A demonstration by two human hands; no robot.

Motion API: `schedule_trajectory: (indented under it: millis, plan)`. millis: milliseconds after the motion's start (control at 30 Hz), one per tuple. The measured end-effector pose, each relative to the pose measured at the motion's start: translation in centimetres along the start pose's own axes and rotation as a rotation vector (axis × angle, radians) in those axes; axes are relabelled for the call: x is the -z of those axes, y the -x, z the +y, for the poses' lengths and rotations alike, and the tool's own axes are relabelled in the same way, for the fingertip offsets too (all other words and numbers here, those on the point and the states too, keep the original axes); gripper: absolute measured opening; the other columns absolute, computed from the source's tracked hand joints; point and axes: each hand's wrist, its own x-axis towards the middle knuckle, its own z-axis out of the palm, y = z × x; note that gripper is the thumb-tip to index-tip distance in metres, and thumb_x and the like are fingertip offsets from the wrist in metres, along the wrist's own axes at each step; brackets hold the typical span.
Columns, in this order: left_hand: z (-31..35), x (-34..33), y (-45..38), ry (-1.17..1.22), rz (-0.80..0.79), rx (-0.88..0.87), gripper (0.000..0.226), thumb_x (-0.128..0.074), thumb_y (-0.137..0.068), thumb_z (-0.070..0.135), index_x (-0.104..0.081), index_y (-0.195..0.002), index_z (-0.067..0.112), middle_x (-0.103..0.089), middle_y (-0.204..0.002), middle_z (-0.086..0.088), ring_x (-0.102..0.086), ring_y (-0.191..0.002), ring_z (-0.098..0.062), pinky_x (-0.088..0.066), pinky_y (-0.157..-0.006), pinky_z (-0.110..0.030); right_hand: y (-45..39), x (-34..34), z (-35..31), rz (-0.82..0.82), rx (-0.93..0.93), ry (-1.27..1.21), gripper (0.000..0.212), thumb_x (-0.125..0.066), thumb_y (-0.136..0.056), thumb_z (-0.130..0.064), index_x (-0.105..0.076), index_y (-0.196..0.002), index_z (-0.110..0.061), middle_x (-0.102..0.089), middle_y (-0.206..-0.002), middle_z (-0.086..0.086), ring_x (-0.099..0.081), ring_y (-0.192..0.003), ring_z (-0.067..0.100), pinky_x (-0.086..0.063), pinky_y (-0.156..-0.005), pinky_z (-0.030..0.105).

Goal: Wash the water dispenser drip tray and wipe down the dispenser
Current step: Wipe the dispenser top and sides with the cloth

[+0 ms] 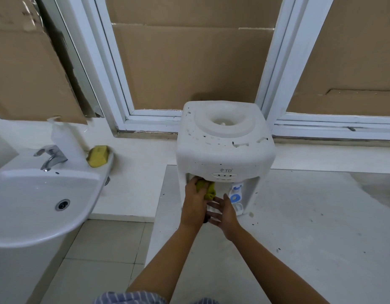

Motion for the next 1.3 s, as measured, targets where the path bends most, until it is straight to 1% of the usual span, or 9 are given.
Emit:
schedule_trajectory:
  millis: [133,300,433,633,800,933,1067,1200,1300]
  plan:
    - [-1.0,0.2,-0.4,-0.064,-0.13,-0.009,0.041,-0.056,-0.091,0.052,-0.045,-0.129,0.044,-0.048,-0.133,0.008,-0.05,-0.123,-0.014,-0.047,-0.103,-0.04,-0.1,0.3,-0.1,-0.018,-0.03,-0.045,0.063,-0.017,-0.099,-0.061,-0.059,-0.122,-0.02,-0.065,-0.122,0.007,-0.065,-0.105,0.033,-0.052,-0.082,0.04]
    - [-4.6,-0.8,0.5,-0.359,-0.156,-0.361,0.069,-0.074,-0.079,0.011,-0.045,-0.142,0.019,-0.034,-0.142,-0.01,-0.038,-0.129,-0.028,-0.046,-0.101,-0.037,-0.4,1.0,0.3,-0.06,-0.078,-0.128,0.073,-0.014,-0.096,-0.067,-0.058,-0.129,-0.02,-0.064,-0.126,0.004,-0.064,-0.109,0.03,-0.048,-0.092,0.042]
    - [-5.2,-0.3,0.2,-0.403,-0.182,-0.404,0.066,-0.069,-0.079,0.009,-0.047,-0.141,0.015,-0.037,-0.135,-0.011,-0.044,-0.121,-0.029,-0.054,-0.093,-0.042,-0.5,1.7,0.5,-0.096,-0.095,-0.17,0.078,-0.013,-0.093,-0.072,-0.061,-0.128,-0.021,-0.064,-0.127,0.004,-0.061,-0.113,0.03,-0.044,-0.1,0.045]
    - [-6.6,-0.2,0.8,-0.48,-0.367,-0.443,0.075,-0.07,-0.08,0.009,-0.035,-0.147,0.016,-0.038,-0.144,-0.01,-0.049,-0.123,-0.031,-0.05,-0.099,-0.04,-0.4,1.6,0.2,-0.091,-0.092,-0.156,0.075,-0.012,-0.094,-0.07,-0.063,-0.121,-0.023,-0.064,-0.121,0.003,-0.061,-0.113,0.029,-0.043,-0.098,0.044]
    - [-8.0,-0.5,2.8,-0.409,-0.483,-0.281,0.093,-0.085,-0.067,0.024,-0.037,-0.146,0.018,-0.044,-0.135,-0.011,-0.056,-0.11,-0.026,-0.058,-0.08,-0.032,-0.5,1.6,0.2,-0.095,-0.101,-0.131,0.072,-0.012,-0.096,-0.067,-0.064,-0.122,-0.024,-0.064,-0.123,0.002,-0.062,-0.11,0.027,-0.047,-0.089,0.04]
    - [-4.1,0.9,1.8,-0.331,-0.413,-0.139,0.027,-0.046,-0.096,0.049,-0.057,-0.114,0.032,-0.06,-0.106,0.011,-0.061,-0.1,-0.011,-0.049,-0.08,-0.026,-0.8,1.8,0.4,-0.111,-0.103,-0.128,0.071,-0.012,-0.095,-0.068,-0.063,-0.123,-0.027,-0.064,-0.124,-0.001,-0.062,-0.109,0.027,-0.045,-0.096,0.042]
    - [-3.1,0.4,1.0,-0.166,-0.29,-0.06,0.026,-0.041,-0.099,0.046,-0.06,-0.11,0.031,-0.061,-0.102,0.014,-0.061,-0.097,-0.003,-0.045,-0.081,-0.019,-0.9,1.8,0.5,-0.116,-0.101,-0.141,0.071,-0.011,-0.096,-0.068,-0.063,-0.121,-0.026,-0.065,-0.121,0.001,-0.061,-0.109,0.028,-0.046,-0.091,0.042]
    - [-3.7,-1.2,1.2,-0.192,-0.399,-0.075,0.032,-0.04,-0.096,0.055,-0.06,-0.111,0.035,-0.061,-0.107,0.012,-0.059,-0.1,-0.006,-0.047,-0.092,-0.031,-0.9,1.8,0.7,-0.093,-0.093,-0.121,0.067,-0.013,-0.096,-0.067,-0.062,-0.118,-0.028,-0.064,-0.12,0.002,-0.061,-0.109,0.025,-0.044,-0.093,0.042]
    - [-4.3,-1.7,1.4,-0.111,-0.473,0.079,0.027,-0.036,-0.095,0.061,-0.056,-0.103,0.045,-0.061,-0.103,0.008,-0.062,-0.096,-0.011,-0.052,-0.087,-0.037,-1.1,1.8,0.7,-0.094,-0.094,-0.121,0.068,-0.014,-0.095,-0.068,-0.061,-0.122,-0.027,-0.06,-0.128,0.003,-0.06,-0.111,0.025,-0.044,-0.096,0.042]
